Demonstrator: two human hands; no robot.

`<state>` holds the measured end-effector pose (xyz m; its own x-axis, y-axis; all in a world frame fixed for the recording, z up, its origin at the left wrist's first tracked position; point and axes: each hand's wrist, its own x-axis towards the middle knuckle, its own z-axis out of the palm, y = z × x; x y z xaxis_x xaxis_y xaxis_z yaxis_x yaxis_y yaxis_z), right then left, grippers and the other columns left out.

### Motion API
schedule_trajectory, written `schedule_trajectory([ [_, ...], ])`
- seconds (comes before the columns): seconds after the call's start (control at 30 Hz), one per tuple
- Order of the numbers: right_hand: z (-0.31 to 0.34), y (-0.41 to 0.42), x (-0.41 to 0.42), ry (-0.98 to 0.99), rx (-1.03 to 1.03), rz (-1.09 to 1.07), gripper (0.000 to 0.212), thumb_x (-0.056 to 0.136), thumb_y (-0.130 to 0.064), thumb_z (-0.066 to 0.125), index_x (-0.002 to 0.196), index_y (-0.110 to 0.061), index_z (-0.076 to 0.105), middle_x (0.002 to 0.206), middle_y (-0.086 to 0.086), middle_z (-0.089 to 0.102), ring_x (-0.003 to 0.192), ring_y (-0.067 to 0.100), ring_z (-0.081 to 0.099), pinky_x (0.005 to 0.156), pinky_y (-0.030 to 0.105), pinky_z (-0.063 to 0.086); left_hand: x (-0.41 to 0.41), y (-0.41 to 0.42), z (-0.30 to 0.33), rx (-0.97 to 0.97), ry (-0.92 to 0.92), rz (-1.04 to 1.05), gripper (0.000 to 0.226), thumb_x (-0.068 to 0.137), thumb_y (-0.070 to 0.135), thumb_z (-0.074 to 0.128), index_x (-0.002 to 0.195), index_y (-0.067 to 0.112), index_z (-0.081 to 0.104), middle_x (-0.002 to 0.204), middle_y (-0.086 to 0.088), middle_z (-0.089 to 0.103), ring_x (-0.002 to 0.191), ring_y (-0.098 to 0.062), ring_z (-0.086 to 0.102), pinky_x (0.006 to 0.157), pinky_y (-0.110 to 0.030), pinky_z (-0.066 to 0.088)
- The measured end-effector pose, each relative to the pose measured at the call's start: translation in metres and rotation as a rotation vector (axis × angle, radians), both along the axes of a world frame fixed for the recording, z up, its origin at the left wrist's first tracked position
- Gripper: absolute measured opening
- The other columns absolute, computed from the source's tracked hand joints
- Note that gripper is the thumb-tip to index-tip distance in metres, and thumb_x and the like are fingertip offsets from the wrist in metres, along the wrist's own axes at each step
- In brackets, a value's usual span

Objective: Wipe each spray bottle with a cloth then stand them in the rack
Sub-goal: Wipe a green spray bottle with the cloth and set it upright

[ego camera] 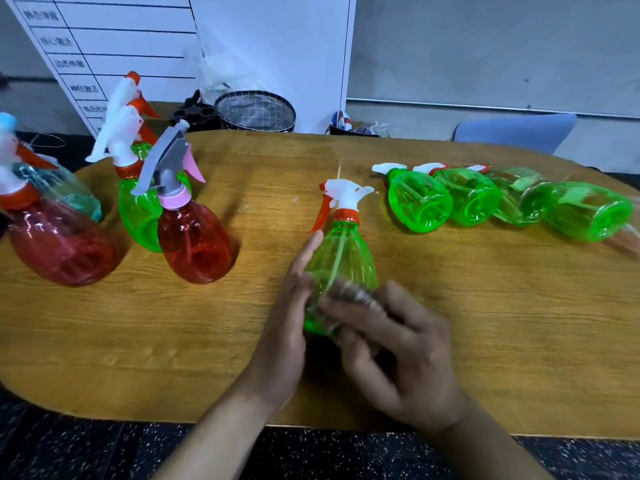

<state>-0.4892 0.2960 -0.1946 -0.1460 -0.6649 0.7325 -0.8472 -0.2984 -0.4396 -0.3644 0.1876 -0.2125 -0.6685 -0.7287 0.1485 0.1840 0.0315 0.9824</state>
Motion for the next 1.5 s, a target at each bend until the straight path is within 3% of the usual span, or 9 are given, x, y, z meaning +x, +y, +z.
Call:
schedule_trajectory([
  [0.2, 0.005, -0.016, -0.022, -0.251, 0.062, -0.245, 0.037, 0.106, -0.037, 0.052, 0.138, -0.028, 0.066, 0.099, 0.003, 0.058, 0.084, 0.015, 0.061, 0.071, 0.039, 0.052, -0.003, 0.008, 0.0, -0.041, -0.053, -0.092, 0.05, 0.108, 0.06, 0.036, 0.156, 0.049, 0.044, 0.167, 0.024, 0.039, 0.158, -0.003, 0.029, 0.131, -0.053, 0.023],
  [0.37, 0.0, -0.008, -0.013, -0.053, 0.077, -0.137, 0.036, 0.1, -0.031, 0.061, 0.134, -0.024, 0.071, 0.091, -0.003, 0.05, 0.074, 0.004, 0.05, 0.066, 0.015, 0.043, 0.0, 0.005, 0.002, 0.114, 0.011, -0.076, 0.056, 0.107, 0.055, 0.029, 0.159, 0.04, 0.043, 0.162, 0.009, 0.051, 0.151, -0.017, 0.047, 0.122, -0.048, 0.041],
  [0.6, -0.006, -0.004, 0.009, 0.142, 0.049, 0.047, 0.026, 0.095, -0.02, 0.069, 0.119, -0.021, 0.08, 0.094, 0.001, 0.068, 0.081, 0.016, 0.067, 0.07, 0.033, 0.059, -0.001, 0.004, 0.009, 0.173, 0.08, -0.041, 0.058, 0.107, 0.058, 0.027, 0.157, 0.04, 0.048, 0.161, -0.004, 0.052, 0.151, -0.029, 0.047, 0.128, -0.058, 0.027],
  [0.7, 0.004, -0.001, 0.004, -0.153, 0.002, 0.023, 0.026, 0.096, -0.018, 0.063, 0.116, -0.017, 0.079, 0.092, -0.01, 0.061, 0.08, -0.002, 0.057, 0.073, 0.014, 0.045, 0.002, 0.005, 0.012, 0.162, 0.068, -0.043, 0.062, 0.101, 0.068, 0.044, 0.157, 0.04, 0.047, 0.159, -0.003, 0.055, 0.148, -0.028, 0.051, 0.125, -0.06, 0.033],
  [0.8, 0.006, -0.009, -0.009, -0.591, -0.095, -0.053, 0.025, 0.1, -0.012, 0.058, 0.12, -0.01, 0.073, 0.103, 0.001, 0.072, 0.097, 0.014, 0.068, 0.084, 0.026, 0.05, 0.002, 0.004, 0.011, 0.105, 0.023, -0.041, 0.085, 0.078, 0.081, 0.072, 0.154, 0.051, 0.046, 0.158, 0.008, 0.055, 0.147, -0.022, 0.052, 0.117, -0.066, 0.042],
  [0.93, -0.003, -0.021, -0.012, -0.953, -0.051, -0.094, 0.024, 0.103, -0.015, 0.055, 0.123, -0.011, 0.067, 0.12, 0.003, 0.073, 0.112, 0.024, 0.068, 0.097, 0.038, 0.054, 0.001, 0.002, 0.011, 0.108, 0.02, -0.088, 0.088, 0.076, 0.067, 0.085, 0.154, 0.051, 0.046, 0.151, 0.007, 0.061, 0.139, -0.025, 0.061, 0.106, -0.076, 0.047],
  [1.13, -0.003, -0.022, -0.005, -0.898, 0.047, -0.164, 0.029, 0.113, -0.023, 0.042, 0.122, -0.022, 0.07, 0.108, -0.012, 0.074, 0.099, 0.003, 0.068, 0.083, 0.019, 0.052, -0.001, 0.002, 0.008, 0.134, 0.018, -0.072, 0.064, 0.091, 0.05, 0.067, 0.153, 0.047, 0.051, 0.156, 0.007, 0.057, 0.145, -0.019, 0.054, 0.118, -0.061, 0.043],
  [1.33, 0.0, -0.021, -0.012, -0.819, 0.016, -0.156, 0.03, 0.109, -0.029, 0.047, 0.126, -0.022, 0.071, 0.12, -0.009, 0.074, 0.116, 0.014, 0.069, 0.097, 0.032, 0.054, 0.0, 0.003, 0.006, 0.179, 0.053, -0.098, 0.047, 0.1, 0.043, 0.05, 0.145, 0.054, 0.057, 0.155, 0.012, 0.058, 0.141, -0.019, 0.059, 0.094, -0.046, 0.061],
  [1.5, 0.005, -0.021, -0.026, -0.548, -0.007, -0.173, 0.033, 0.109, -0.022, 0.05, 0.136, -0.015, 0.067, 0.129, -0.005, 0.071, 0.125, 0.011, 0.065, 0.103, 0.03, 0.05, -0.003, 0.002, -0.003, 0.04, 0.016, -0.1, 0.047, 0.101, 0.048, 0.053, 0.148, 0.05, 0.057, 0.164, 0.01, 0.048, 0.156, -0.019, 0.039, 0.126, -0.06, 0.031],
])
